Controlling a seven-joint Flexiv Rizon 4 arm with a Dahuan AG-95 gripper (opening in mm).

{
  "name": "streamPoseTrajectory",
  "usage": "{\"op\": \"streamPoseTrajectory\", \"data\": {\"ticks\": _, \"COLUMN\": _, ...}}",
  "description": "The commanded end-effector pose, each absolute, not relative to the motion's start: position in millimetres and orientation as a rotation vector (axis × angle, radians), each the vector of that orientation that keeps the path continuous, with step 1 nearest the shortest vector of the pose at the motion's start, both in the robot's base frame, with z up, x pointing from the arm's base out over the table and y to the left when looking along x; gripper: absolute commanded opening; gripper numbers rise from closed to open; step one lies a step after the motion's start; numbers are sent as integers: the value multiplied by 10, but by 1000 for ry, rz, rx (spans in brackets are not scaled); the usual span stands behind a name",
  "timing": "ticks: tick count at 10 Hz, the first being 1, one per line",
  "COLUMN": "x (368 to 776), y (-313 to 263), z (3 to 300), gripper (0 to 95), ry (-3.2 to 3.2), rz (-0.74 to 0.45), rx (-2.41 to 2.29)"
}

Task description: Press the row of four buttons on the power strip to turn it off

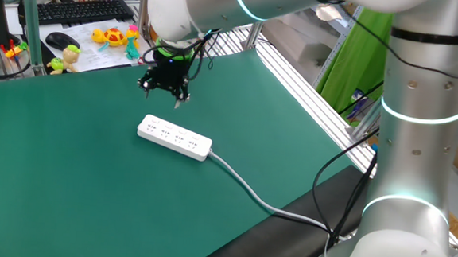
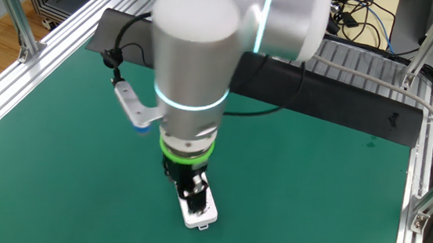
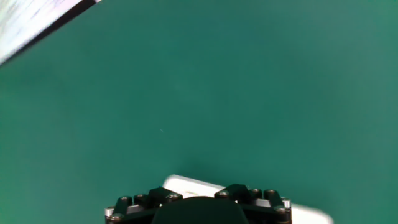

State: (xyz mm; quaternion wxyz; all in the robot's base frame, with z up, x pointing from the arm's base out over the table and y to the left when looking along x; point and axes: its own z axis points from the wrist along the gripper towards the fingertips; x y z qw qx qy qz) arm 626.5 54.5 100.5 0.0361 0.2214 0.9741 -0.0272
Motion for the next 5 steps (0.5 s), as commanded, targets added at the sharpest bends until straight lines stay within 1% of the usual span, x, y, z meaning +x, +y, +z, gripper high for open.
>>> {"op": "streamPoseTrajectory", "data": {"ticks": 1, "x": 6057, "y": 361, "z": 1270, "gripper": 950, "ry": 3049, "rz": -204, "rx": 257}}
{"op": "streamPoseTrajectory", "data": {"ticks": 5, "x": 6019, "y": 314, "z": 1311, "gripper": 950, "ry": 3056, "rz": -218, "rx": 221}}
